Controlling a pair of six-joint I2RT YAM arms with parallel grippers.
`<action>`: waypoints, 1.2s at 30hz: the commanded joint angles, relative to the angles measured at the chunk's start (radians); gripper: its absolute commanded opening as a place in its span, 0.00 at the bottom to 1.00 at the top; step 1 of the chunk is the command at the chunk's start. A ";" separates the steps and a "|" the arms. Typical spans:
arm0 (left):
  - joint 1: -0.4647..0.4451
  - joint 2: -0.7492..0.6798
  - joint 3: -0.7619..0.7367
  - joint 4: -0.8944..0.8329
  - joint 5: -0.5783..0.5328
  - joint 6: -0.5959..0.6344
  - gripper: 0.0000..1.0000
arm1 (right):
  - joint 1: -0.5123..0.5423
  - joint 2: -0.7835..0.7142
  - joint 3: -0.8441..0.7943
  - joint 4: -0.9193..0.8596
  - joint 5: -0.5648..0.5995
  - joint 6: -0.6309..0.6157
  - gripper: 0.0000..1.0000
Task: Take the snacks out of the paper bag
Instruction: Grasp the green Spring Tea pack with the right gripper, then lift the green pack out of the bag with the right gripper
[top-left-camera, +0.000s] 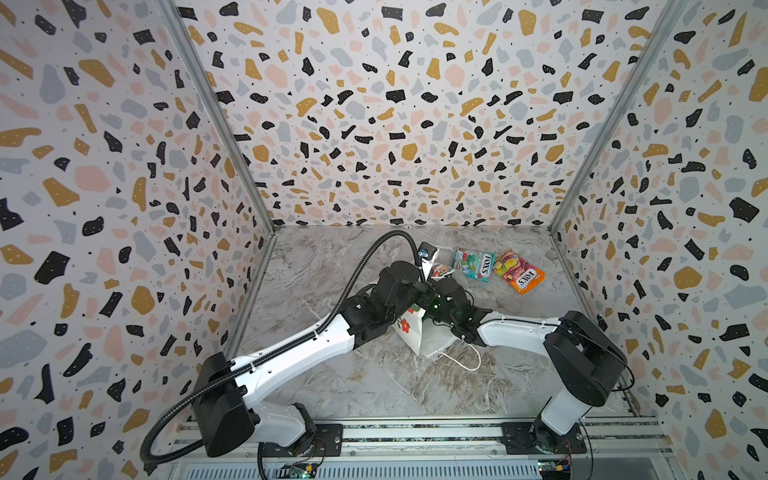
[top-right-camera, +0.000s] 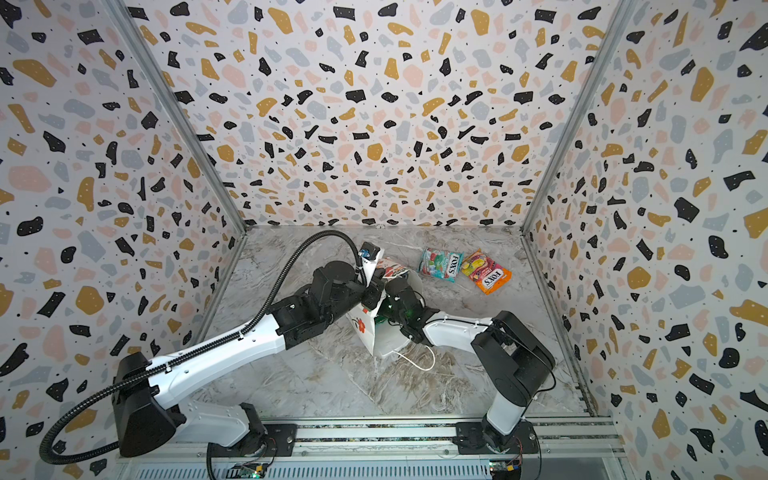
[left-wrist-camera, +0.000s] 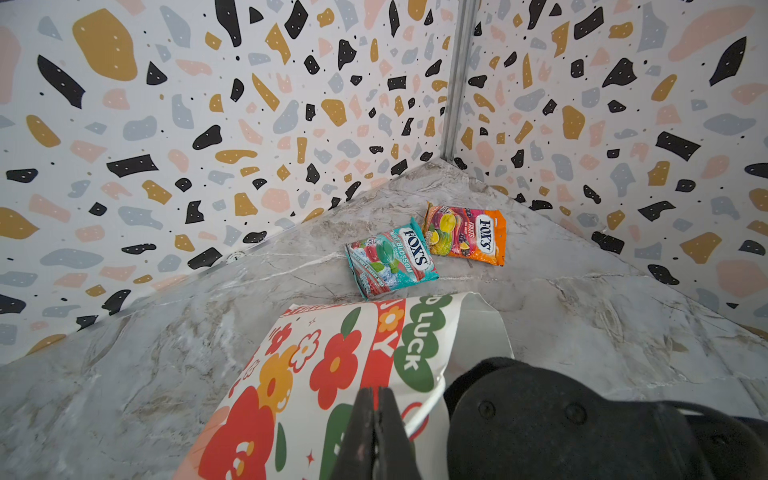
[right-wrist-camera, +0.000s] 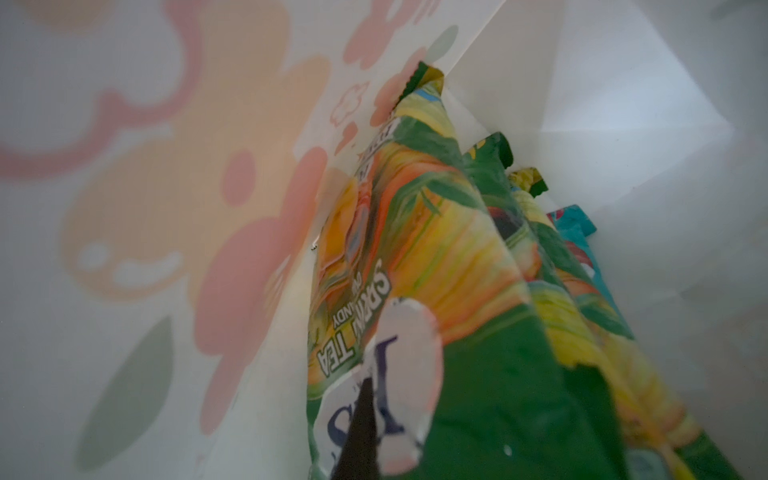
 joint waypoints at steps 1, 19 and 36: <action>-0.004 0.004 0.005 0.004 -0.055 -0.004 0.00 | 0.021 -0.075 -0.017 -0.052 0.001 -0.094 0.00; -0.005 0.033 0.024 -0.030 -0.114 -0.012 0.00 | 0.043 -0.342 -0.105 -0.297 0.015 -0.315 0.00; -0.005 0.031 0.025 -0.034 -0.128 -0.004 0.00 | 0.060 -0.607 -0.003 -0.645 0.055 -0.567 0.00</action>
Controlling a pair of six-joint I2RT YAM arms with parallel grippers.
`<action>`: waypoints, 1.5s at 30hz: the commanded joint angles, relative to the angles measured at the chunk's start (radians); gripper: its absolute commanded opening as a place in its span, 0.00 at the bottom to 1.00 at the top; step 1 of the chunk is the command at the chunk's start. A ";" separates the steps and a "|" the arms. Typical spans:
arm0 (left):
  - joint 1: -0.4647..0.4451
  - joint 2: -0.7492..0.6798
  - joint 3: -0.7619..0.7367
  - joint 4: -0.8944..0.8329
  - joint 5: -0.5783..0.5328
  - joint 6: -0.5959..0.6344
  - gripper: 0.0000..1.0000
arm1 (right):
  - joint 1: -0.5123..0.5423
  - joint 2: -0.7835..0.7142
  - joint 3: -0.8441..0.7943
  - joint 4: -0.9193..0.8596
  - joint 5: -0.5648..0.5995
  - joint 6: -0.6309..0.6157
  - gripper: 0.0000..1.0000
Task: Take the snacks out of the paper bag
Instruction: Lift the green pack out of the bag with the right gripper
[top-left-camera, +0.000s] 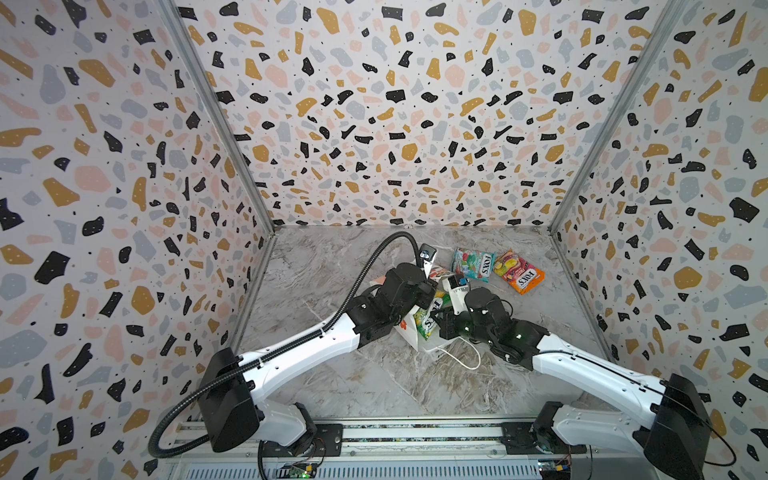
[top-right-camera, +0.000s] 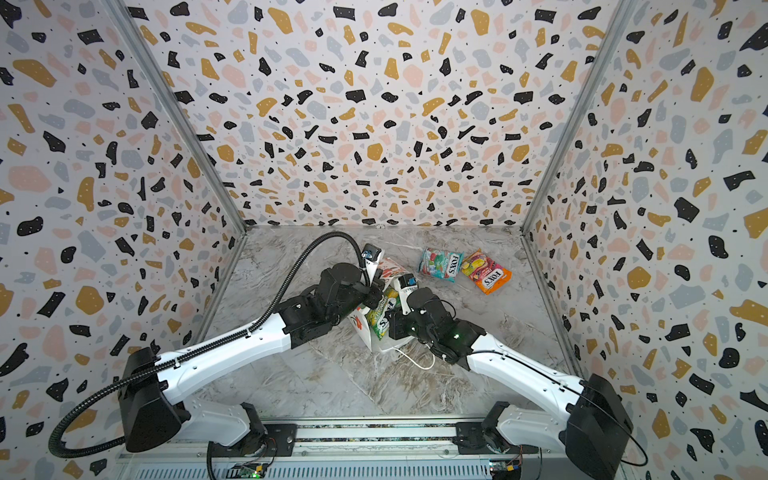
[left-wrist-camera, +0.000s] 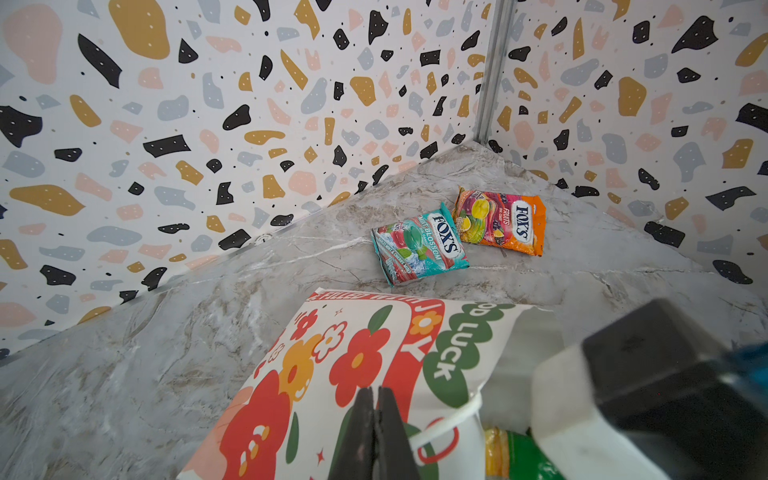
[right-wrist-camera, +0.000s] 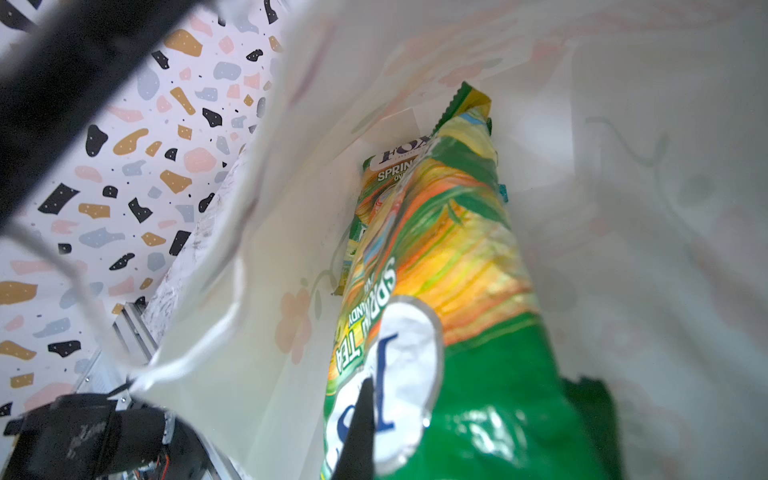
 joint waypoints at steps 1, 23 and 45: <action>0.002 0.002 0.025 -0.018 -0.038 0.000 0.00 | 0.006 -0.085 0.073 -0.079 0.030 -0.113 0.00; 0.001 0.000 0.028 -0.021 -0.038 -0.001 0.00 | 0.007 -0.342 0.281 -0.343 0.097 -0.346 0.00; 0.002 -0.005 0.028 -0.021 -0.036 0.001 0.00 | -0.221 -0.375 0.195 -0.477 0.503 -0.292 0.00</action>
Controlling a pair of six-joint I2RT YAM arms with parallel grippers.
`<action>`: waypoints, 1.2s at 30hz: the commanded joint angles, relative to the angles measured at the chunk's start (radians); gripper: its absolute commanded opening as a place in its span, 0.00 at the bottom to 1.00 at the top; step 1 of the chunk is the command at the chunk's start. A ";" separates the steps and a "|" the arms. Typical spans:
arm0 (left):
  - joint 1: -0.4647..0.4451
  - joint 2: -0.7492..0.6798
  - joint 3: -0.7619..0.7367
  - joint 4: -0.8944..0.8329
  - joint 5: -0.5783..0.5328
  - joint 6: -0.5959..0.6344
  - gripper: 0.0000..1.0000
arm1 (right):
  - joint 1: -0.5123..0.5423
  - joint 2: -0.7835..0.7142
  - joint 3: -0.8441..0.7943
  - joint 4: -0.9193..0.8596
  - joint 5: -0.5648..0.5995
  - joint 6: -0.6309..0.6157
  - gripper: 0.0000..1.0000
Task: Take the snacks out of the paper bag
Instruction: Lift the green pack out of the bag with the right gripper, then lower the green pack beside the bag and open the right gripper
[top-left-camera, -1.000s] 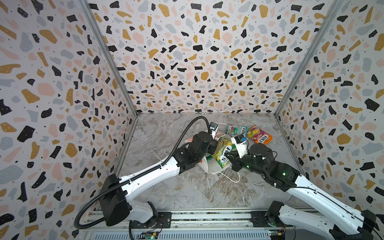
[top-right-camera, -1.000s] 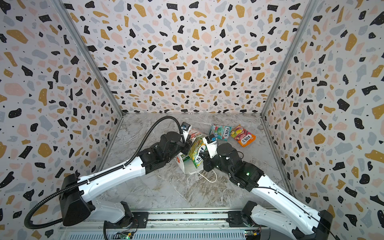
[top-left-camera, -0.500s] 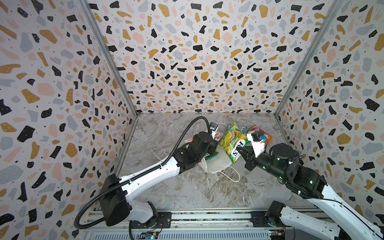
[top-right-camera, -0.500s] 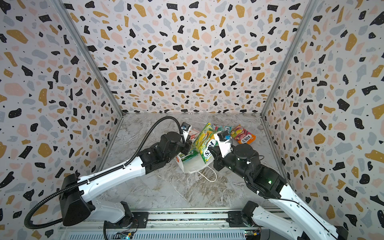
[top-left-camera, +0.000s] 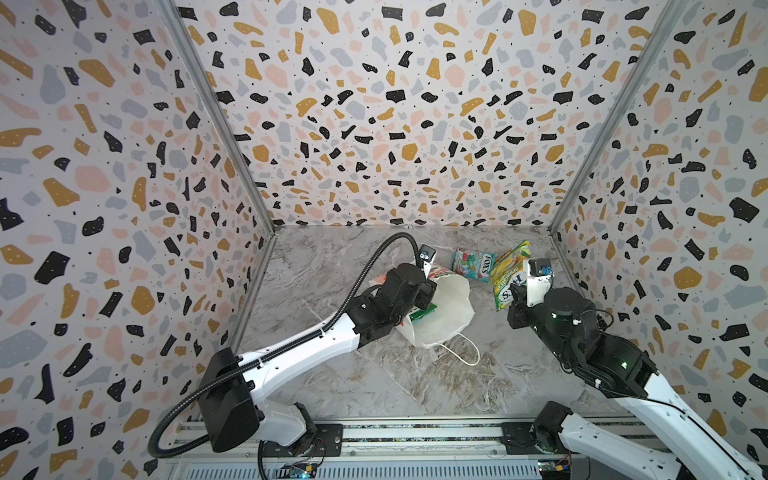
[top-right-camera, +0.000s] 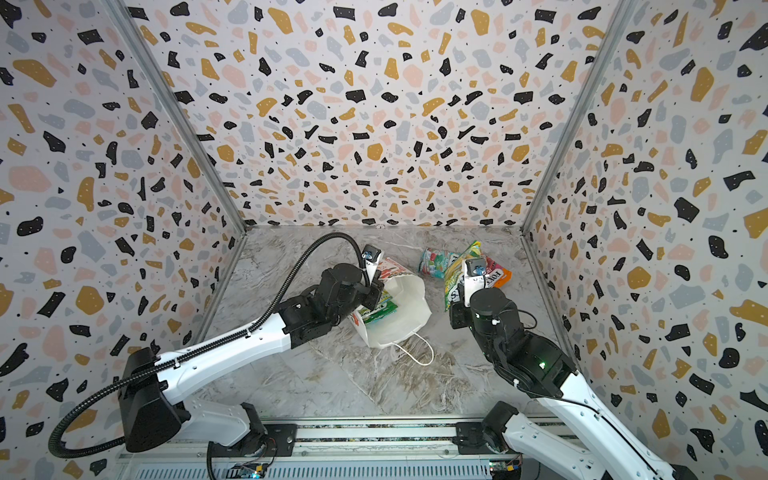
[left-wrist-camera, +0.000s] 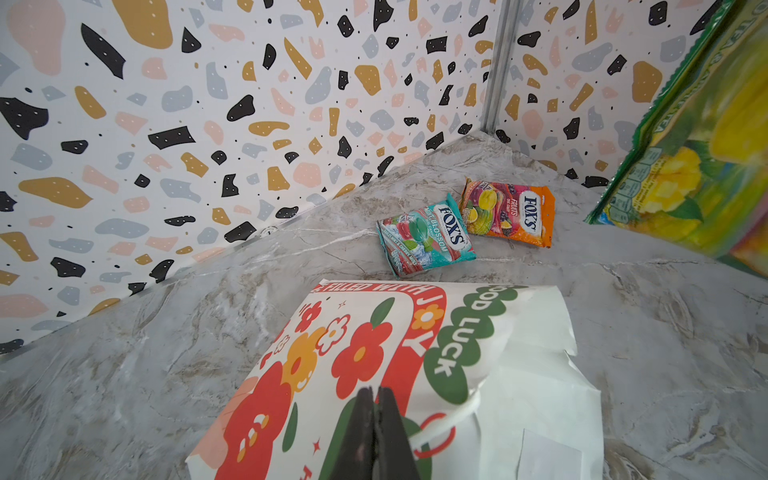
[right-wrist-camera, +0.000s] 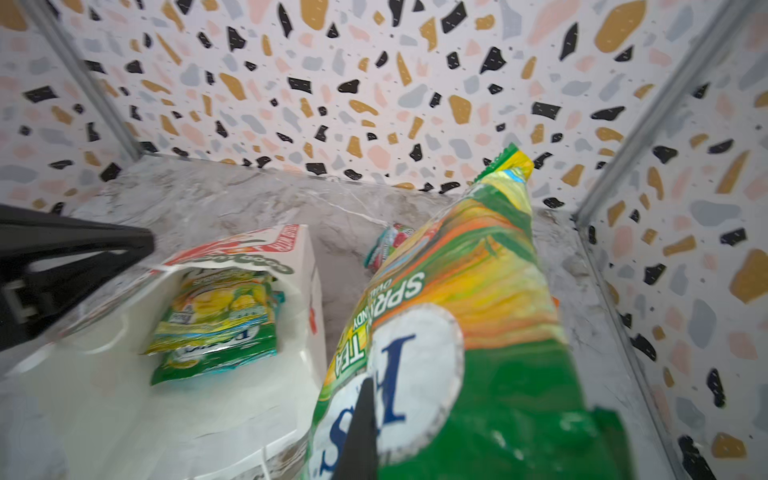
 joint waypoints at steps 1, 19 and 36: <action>0.001 -0.004 0.026 0.004 -0.025 0.001 0.00 | -0.128 0.002 -0.045 0.029 -0.086 -0.007 0.00; 0.001 -0.016 0.022 0.009 -0.028 0.003 0.00 | -0.526 0.263 -0.337 0.435 -0.924 -0.040 0.00; 0.001 -0.020 0.022 0.005 -0.032 0.014 0.00 | -0.558 0.628 -0.329 0.626 -1.118 -0.030 0.00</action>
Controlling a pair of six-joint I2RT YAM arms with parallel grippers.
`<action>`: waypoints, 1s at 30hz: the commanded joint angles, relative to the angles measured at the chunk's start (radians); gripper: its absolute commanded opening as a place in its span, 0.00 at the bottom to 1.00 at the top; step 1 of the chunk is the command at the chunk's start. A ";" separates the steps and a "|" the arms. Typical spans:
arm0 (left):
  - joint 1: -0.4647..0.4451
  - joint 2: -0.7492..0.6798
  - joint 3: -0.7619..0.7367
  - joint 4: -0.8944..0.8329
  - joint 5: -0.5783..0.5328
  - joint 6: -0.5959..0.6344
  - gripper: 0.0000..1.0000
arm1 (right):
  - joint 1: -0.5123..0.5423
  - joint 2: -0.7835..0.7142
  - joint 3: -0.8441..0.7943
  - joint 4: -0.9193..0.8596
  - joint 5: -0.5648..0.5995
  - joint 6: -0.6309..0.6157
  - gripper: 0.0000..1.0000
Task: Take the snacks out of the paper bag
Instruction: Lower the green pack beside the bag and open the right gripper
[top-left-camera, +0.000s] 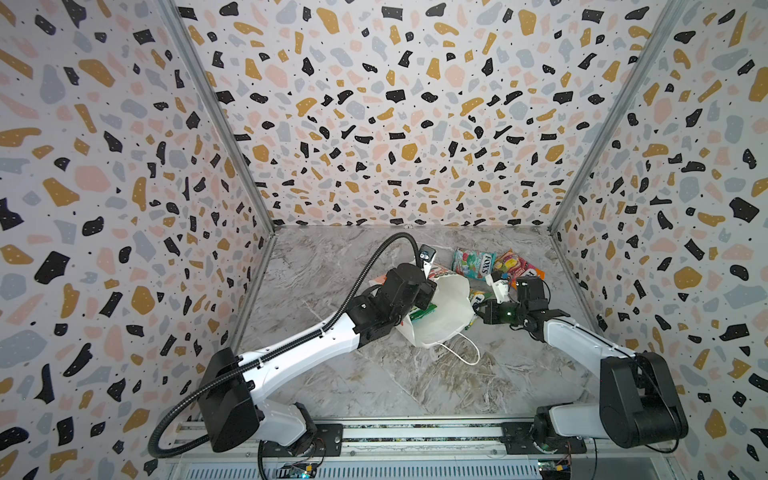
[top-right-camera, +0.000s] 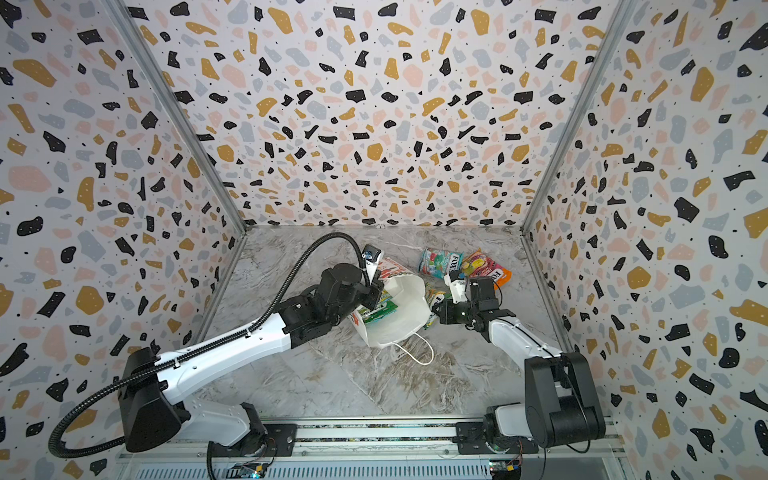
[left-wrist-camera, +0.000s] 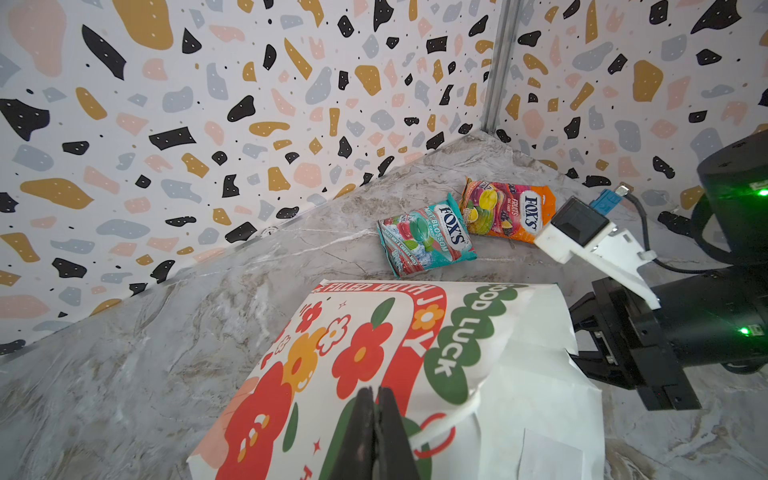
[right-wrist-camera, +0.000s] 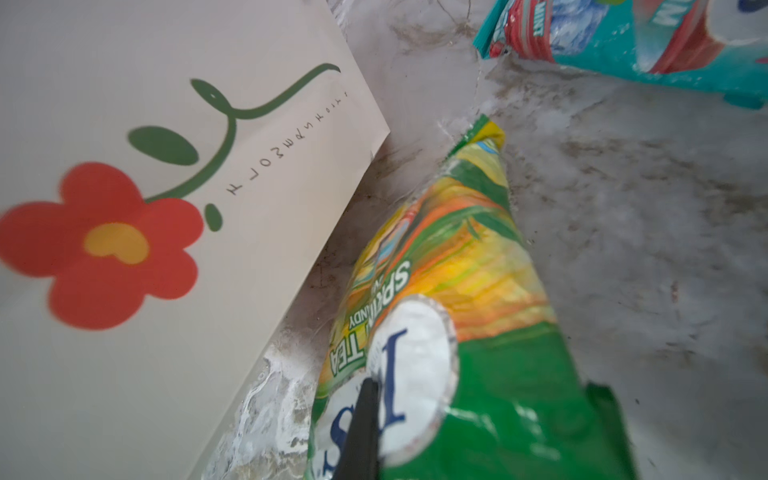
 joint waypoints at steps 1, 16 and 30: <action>0.001 -0.019 0.023 0.005 -0.031 0.013 0.00 | -0.012 0.033 0.055 0.007 0.010 -0.032 0.00; 0.001 -0.021 0.024 -0.005 -0.025 0.030 0.00 | -0.013 0.222 0.223 -0.135 0.229 -0.138 0.29; 0.001 -0.025 0.027 -0.014 -0.012 0.050 0.00 | -0.013 0.002 0.171 -0.147 0.377 -0.052 0.54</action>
